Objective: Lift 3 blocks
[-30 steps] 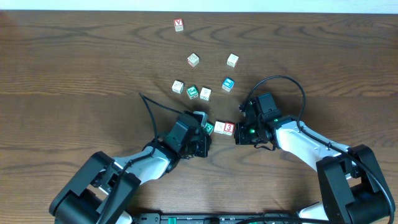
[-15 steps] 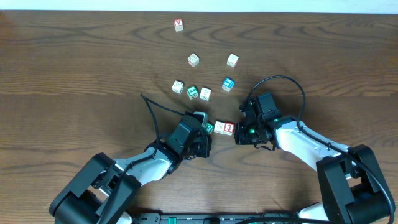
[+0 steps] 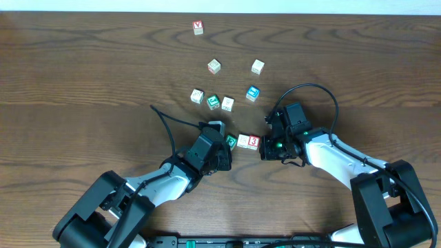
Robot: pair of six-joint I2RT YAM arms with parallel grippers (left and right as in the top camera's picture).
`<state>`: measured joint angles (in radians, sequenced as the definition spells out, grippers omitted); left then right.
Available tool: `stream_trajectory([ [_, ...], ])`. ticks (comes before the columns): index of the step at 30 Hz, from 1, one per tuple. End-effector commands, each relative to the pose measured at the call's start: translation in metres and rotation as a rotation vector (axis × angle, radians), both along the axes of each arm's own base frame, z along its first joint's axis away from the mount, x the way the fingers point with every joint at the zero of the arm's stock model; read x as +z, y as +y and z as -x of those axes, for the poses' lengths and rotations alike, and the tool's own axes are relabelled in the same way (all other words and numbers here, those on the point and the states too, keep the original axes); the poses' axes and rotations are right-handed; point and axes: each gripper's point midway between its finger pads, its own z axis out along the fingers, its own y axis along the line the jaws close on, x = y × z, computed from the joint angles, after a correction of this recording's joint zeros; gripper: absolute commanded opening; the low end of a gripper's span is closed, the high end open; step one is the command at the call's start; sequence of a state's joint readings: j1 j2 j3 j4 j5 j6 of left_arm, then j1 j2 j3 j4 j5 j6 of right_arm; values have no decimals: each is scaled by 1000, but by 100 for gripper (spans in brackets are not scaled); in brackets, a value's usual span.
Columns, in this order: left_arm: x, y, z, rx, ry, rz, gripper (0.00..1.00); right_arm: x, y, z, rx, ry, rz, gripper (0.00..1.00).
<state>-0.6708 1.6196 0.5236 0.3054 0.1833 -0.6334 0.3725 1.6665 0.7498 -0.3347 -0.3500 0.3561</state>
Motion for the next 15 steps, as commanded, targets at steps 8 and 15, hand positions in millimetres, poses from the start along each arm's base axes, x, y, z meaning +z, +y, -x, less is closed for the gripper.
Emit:
stream_trajectory([
  [8,-18,19,-1,67,2,-68,7,-17,-15,8,-24,25,90,1],
  [15,-18,18,-2,66,-1,-65,8,-17,-15,8,-25,23,89,1],
])
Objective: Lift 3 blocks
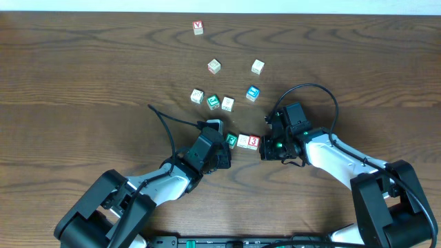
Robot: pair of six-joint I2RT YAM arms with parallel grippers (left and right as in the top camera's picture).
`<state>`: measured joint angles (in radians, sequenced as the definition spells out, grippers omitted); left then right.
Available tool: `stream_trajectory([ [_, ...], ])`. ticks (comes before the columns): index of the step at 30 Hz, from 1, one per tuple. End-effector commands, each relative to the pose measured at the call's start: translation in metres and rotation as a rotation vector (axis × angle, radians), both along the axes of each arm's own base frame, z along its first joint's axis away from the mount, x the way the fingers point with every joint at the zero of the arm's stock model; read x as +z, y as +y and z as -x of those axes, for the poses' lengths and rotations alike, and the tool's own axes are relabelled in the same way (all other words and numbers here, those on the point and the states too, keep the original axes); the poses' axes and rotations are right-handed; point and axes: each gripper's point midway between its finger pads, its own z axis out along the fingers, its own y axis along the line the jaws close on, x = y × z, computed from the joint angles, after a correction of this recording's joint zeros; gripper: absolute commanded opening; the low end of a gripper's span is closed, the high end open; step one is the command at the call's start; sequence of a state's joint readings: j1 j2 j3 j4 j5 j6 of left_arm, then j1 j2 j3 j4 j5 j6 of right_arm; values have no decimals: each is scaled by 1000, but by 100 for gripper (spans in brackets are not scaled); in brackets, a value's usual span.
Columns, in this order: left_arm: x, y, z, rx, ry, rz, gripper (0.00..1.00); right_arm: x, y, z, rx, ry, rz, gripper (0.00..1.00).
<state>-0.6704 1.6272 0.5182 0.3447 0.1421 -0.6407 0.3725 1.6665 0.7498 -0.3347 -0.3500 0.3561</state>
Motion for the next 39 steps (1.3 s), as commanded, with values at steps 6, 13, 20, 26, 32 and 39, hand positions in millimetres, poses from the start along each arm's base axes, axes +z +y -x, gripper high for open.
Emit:
stream_trajectory([
  [6,-16,12,4,30,24,-41,8,-17,-15,8,-25,22,89,1],
  [13,-13,9,1,30,8,-29,8,-17,-15,8,-24,22,89,1],
  [20,-8,4,0,18,-4,0,8,-17,-15,7,-26,21,91,1],
  [26,-3,-2,-2,9,-15,32,8,-17,-15,7,-26,21,91,1],
  [32,-3,-2,-3,9,-17,34,8,-17,-15,7,-26,17,90,1],
  [39,-1,-3,-5,12,-30,38,8,-17,-15,7,-26,17,90,1],
])
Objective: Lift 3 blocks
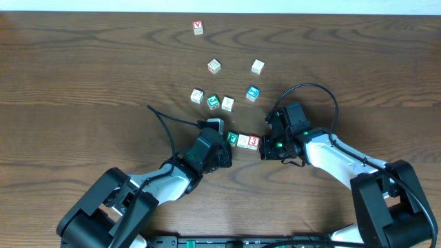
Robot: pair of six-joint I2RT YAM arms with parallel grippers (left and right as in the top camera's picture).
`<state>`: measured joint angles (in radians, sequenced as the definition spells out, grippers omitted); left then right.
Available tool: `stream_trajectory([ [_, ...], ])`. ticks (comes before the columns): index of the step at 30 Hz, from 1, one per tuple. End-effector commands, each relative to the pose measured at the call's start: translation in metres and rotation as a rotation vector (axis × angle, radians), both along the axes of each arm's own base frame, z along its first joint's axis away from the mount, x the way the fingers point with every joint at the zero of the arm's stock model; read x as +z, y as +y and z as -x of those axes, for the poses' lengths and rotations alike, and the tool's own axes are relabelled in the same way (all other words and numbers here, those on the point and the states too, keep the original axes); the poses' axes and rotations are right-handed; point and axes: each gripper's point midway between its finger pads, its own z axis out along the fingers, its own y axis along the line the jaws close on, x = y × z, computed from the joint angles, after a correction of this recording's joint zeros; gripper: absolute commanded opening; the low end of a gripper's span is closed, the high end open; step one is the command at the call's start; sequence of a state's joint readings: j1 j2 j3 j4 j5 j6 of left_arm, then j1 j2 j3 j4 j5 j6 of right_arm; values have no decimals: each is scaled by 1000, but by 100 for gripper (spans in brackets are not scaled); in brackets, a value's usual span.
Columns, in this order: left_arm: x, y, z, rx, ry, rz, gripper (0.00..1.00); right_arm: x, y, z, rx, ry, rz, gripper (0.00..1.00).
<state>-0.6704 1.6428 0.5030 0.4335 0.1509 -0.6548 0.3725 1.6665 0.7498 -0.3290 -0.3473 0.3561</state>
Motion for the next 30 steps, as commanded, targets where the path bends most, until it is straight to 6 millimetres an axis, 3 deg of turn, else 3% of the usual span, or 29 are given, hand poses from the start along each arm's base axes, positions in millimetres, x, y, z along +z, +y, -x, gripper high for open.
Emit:
stream_trajectory([
  [1,-4,2,0,7,-1,-5,8,-17,-15,8,-25,23,90,1],
  [13,-4,1,1,-4,1,-3,7,-17,-16,8,-30,24,94,1],
  [24,-28,3,46,-136,186,-41,7,-22,-33,6,-138,38,177,1],
  [30,-38,21,50,-104,242,-89,7,-22,-33,6,-180,54,169,1],
])
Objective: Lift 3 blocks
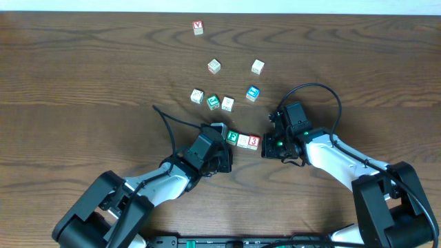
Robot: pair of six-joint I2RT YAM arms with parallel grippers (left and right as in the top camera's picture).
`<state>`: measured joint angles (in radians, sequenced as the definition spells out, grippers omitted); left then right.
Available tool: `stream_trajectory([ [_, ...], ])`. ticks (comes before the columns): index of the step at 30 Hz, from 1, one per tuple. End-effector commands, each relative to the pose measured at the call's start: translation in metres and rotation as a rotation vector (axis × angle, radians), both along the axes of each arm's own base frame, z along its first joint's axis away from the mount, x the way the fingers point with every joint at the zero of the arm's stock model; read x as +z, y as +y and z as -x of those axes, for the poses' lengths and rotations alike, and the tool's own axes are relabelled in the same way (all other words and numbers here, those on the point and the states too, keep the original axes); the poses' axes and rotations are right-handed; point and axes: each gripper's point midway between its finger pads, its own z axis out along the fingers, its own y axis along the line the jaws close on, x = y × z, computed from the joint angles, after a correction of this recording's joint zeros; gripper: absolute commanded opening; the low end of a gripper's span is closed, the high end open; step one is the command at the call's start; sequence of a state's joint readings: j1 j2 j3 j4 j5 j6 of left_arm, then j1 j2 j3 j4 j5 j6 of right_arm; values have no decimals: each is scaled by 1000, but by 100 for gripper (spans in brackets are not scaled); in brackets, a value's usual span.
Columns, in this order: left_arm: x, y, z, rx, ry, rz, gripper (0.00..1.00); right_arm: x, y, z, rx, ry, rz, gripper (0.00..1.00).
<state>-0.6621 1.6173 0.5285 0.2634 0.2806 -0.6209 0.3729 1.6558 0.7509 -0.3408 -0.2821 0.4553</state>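
Three blocks lie in a touching row on the wooden table: a green block (232, 137), a pale block (242, 140) and a red block marked 3 (253, 142). My left gripper (222, 141) sits against the green end of the row. At the red end, my right gripper (264, 146) touches the row or stands just off it. The wrist bodies hide both sets of fingers, so their state is unclear. All three blocks appear to rest on the table.
Several loose blocks lie farther back: a red one (198, 27), two white ones (214, 66) (258, 67), a blue one (253, 93), and a close group of white (197, 96), green (213, 102) and white (227, 104). A black cable (165, 124) loops left of the left arm.
My left gripper has shifted slightly right and toward the near edge, closer against the green block. The row of blocks and my right gripper stand as they did.
At first the green block sat a little nearer the front edge than the other two, with my left gripper beside it. It then stood farther back, in line with the pale and red blocks. My right gripper has stayed at the red end throughout.
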Motion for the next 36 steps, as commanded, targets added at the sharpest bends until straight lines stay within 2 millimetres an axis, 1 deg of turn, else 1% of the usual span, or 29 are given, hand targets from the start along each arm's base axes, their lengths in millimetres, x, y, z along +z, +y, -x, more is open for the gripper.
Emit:
stream_trajectory([
  [1,-31,27,20,6,110,-86,7,-21,-23,10,-81,46,125,1],
  [6,-38,50,18,131,199,-97,7,-22,-24,12,-111,65,124,1],
  [10,-44,70,18,194,254,-122,7,-22,-24,13,-110,70,126,1],
  [13,-42,78,10,206,241,-113,7,-22,-24,13,-111,69,125,1],
  [16,-27,59,1,57,170,-13,8,-22,-24,13,-128,77,122,1],
  [17,-23,56,-3,33,153,6,8,-22,-24,14,-137,84,116,1],
  [20,-15,54,-16,21,108,7,8,-21,-16,18,-160,117,66,1],
  [23,-3,48,-31,-14,47,10,8,-19,-10,20,-182,144,30,1],
  [29,15,39,-51,-40,-28,21,8,-16,-1,17,-172,141,-20,1],
  [32,18,41,-59,-24,-54,2,8,-15,1,16,-168,138,-33,1],
  [36,19,44,-64,-14,-80,-17,8,-14,1,16,-157,131,-32,1],
])
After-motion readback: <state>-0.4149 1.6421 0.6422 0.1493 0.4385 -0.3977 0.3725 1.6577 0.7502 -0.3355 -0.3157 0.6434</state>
